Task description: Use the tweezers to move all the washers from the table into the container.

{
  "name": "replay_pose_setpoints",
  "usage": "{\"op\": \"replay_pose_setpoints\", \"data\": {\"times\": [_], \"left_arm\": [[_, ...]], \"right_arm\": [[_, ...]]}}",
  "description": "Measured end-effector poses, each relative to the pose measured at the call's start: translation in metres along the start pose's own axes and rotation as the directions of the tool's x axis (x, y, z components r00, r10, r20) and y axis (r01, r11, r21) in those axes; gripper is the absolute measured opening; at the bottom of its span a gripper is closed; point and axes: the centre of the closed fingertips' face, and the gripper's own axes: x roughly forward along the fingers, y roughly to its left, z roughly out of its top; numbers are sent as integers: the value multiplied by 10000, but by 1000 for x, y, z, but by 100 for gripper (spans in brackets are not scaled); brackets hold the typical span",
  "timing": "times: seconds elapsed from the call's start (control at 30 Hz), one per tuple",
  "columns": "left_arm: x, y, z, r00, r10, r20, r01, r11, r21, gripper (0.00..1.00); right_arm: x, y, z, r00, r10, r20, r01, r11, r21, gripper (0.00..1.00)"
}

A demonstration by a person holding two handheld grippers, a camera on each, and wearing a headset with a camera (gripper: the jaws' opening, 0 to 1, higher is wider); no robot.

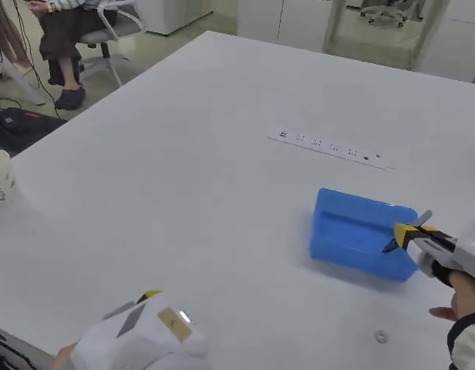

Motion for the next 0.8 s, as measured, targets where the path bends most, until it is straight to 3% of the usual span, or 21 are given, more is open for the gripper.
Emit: {"op": "replay_pose_setpoints", "data": {"times": [0.13,0.33,0.5,0.6,0.67,0.8], "left_arm": [[-2,-1,3,9999,-24,128,24,10000,12,79],[-5,-2,7,9995,-45,322,46,10000,-26,79],[-8,-2,11,9987,-59,507,63,10000,-68,80],[-9,-2,12,9985,-13,547,14,10000,-8,80],[-11,6,15,9963,391,768,-392,9992,3,83],[-14,10,19,9936,439,1037,-395,9982,-448,83]], "right_arm": [[-14,5,13,9995,79,320,-85,9998,192,2],[-32,25,19,9985,449,312,-418,9948,-932,2],[-44,31,12,9983,551,195,-529,9937,-990,2],[-49,27,8,9983,545,186,-530,9957,-754,2],[-53,26,5,9986,504,187,-491,9967,-652,2],[-59,25,-3,9989,449,115,-442,9978,-499,2]]}}
